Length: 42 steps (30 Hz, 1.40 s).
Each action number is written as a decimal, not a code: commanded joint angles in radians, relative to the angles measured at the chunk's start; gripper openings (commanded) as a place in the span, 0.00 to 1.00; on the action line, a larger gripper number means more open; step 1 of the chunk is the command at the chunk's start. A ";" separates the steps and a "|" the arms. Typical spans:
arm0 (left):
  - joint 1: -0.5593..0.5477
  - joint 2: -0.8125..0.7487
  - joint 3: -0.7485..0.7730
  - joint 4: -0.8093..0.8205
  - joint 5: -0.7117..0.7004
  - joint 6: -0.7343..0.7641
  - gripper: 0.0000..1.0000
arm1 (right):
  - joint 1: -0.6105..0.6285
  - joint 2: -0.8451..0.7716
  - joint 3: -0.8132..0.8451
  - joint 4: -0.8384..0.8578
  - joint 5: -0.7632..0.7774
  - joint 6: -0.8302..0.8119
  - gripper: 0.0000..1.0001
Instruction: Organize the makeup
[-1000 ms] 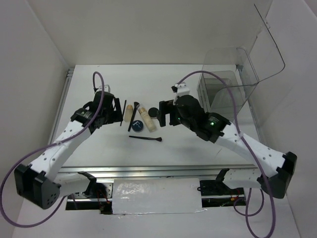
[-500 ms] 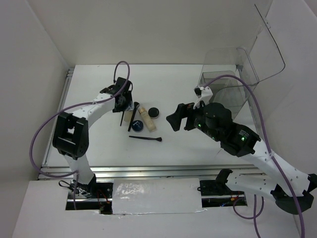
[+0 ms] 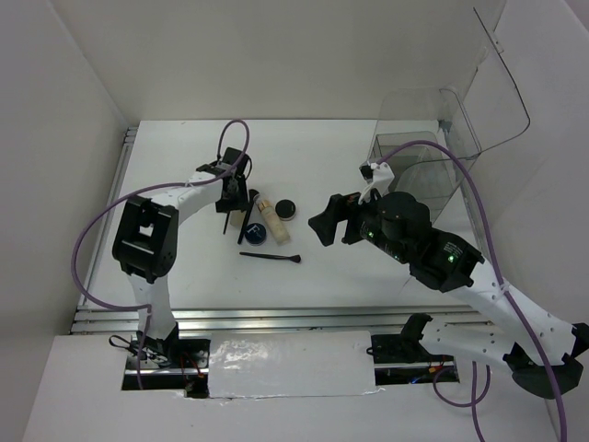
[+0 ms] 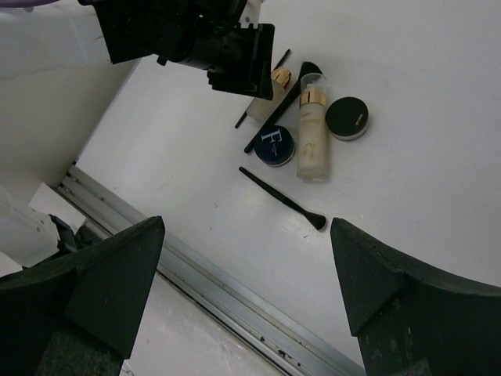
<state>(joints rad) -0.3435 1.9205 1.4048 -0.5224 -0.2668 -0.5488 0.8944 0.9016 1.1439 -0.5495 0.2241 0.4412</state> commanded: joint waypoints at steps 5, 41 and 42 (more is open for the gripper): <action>0.000 0.040 0.020 0.019 0.005 0.016 0.51 | 0.011 -0.007 -0.007 0.017 0.009 -0.002 0.95; 0.000 -0.054 -0.027 0.041 0.040 0.006 0.00 | 0.009 -0.021 -0.021 0.016 0.054 0.005 0.95; 0.000 -0.061 -0.021 0.038 0.041 0.007 0.00 | 0.008 -0.021 -0.022 0.019 0.049 0.005 0.95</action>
<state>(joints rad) -0.3435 1.9377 1.3712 -0.4999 -0.2356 -0.5495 0.8944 0.8978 1.1351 -0.5537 0.2550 0.4412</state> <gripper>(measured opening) 0.522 0.950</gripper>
